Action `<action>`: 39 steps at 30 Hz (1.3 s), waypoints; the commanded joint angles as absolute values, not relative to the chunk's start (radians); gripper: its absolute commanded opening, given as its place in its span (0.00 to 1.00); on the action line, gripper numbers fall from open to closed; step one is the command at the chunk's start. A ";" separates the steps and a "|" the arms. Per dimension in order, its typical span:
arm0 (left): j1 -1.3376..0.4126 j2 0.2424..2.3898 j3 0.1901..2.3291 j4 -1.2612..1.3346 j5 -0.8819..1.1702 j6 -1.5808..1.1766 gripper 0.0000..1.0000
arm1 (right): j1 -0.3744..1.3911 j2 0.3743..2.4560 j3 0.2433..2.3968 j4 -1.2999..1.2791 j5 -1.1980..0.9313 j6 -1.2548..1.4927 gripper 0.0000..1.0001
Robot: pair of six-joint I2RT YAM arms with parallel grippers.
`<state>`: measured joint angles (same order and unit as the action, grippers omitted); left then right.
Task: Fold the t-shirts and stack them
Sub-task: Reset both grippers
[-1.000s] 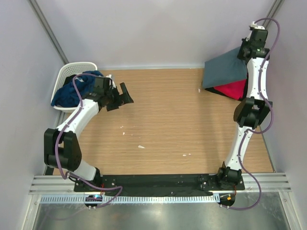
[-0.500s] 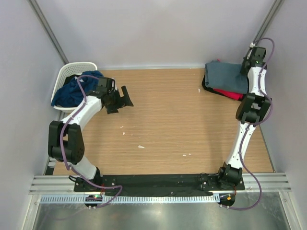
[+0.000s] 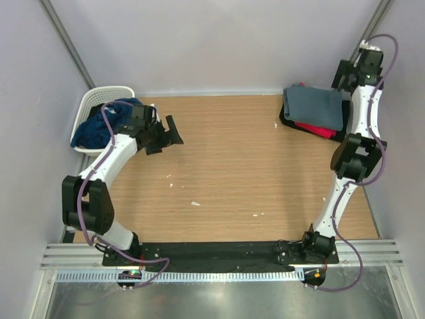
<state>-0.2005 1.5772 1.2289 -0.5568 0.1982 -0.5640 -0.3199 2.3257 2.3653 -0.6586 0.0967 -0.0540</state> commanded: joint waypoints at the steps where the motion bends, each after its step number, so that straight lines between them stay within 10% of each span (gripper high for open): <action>1: -0.195 1.485 1.258 -0.554 0.196 -0.529 1.00 | -0.296 2.063 2.343 -0.621 0.071 -0.003 1.00; 14: -0.195 1.254 1.203 -0.528 0.105 -0.433 1.00 | -0.232 1.809 1.893 -0.537 -0.163 0.206 1.00; 39: -0.192 0.453 0.749 -0.742 -0.184 -0.572 1.00 | -0.061 0.652 0.712 -0.387 -0.196 0.540 1.00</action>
